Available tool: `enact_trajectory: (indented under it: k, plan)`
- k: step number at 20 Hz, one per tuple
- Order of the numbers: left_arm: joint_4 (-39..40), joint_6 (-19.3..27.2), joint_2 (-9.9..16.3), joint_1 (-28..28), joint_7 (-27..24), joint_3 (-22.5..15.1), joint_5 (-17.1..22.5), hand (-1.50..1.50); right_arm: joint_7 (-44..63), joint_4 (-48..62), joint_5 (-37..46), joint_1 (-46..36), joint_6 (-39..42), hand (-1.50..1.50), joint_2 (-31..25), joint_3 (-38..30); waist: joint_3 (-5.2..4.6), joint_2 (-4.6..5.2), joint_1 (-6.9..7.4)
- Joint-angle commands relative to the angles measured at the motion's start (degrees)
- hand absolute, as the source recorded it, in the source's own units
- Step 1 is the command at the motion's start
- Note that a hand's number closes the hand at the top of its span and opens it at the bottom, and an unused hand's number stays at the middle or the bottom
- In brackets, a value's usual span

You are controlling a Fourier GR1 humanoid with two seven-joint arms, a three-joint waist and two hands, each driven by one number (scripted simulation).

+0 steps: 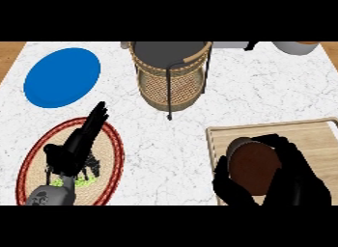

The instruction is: Pick the cupcake from the tray and place it in the tiered basket

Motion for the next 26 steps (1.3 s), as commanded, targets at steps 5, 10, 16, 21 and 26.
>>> enact_trajectory:
  k: [5, 10, 16, 21, 26]
  plan:
    - [-1.8, 0.0, -1.0, -1.0, 1.3, -1.2, -0.5, 0.0, 16.1, 3.1, -3.3, -21.2, 8.2, 1.5, 0.8, -5.5, -0.02, 0.42, 2.19]
    - [2.6, -0.9, -1.1, -3.8, 0.2, -0.5, -0.4, 0.0, 16.1, 11.6, -9.4, -33.0, 9.4, 1.5, 0.8, -15.2, -0.09, 0.92, 2.64]
    - [0.8, -2.0, -1.2, -2.5, 0.6, -2.2, -0.9, 0.0, 13.9, 26.5, -15.7, -47.3, 6.0, 1.5, 0.8, -26.5, 0.0, 1.01, 4.33]
    - [2.1, -0.6, -2.7, -4.0, 0.0, -1.7, -1.1, 0.0, 9.0, 42.8, -20.4, -56.9, 4.4, 1.5, 0.8, -33.8, 0.02, 1.33, 4.22]
    - [2.0, -0.8, -2.4, -3.3, -0.2, -2.1, -1.9, 0.0, 4.3, 57.8, -21.6, -64.5, -2.6, 1.5, 0.8, -38.7, 0.05, 1.45, 4.3]
